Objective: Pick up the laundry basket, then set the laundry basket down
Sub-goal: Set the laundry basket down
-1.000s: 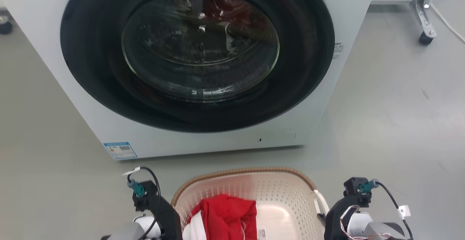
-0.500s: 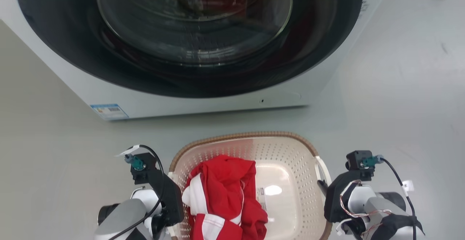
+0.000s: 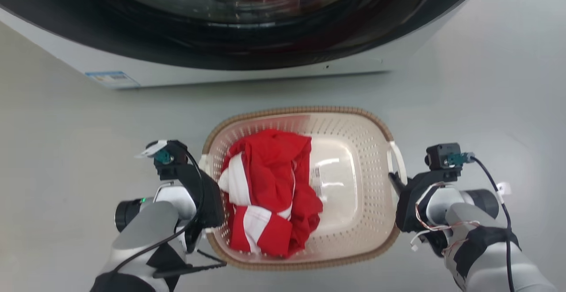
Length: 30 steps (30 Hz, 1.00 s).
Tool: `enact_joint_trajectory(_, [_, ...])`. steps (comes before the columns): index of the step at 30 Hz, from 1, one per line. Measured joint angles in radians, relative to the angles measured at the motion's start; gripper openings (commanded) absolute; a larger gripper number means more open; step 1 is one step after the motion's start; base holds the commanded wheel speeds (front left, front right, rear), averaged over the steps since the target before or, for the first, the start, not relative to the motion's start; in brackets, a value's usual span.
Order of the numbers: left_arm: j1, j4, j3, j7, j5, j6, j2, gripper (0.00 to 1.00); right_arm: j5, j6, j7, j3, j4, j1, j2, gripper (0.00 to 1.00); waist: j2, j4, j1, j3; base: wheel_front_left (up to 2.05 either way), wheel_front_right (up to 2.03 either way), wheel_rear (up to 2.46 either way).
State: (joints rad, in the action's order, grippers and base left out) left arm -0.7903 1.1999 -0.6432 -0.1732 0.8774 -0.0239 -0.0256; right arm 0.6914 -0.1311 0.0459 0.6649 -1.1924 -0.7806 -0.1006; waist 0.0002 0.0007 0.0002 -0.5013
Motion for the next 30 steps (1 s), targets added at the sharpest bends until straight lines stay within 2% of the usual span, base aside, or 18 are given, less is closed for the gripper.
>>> enact_joint_trajectory(16, [-0.114, -0.020, -0.004, 0.116, -0.016, 0.015, -0.006, 0.00, -0.038, 0.000, -0.079, 0.038, 0.028, -0.125, -0.026, 0.00, 0.0000, 0.020, 0.0000, -0.232, 0.00, 0.00, 0.00])
enact_joint_trajectory(30, [-0.138, -0.015, -0.018, 0.186, -0.024, 0.015, -0.011, 0.00, -0.041, 0.000, -0.128, 0.055, 0.025, -0.150, -0.030, 0.00, -0.0001, 0.024, -0.0002, -0.306, 0.00, 0.00, 0.00])
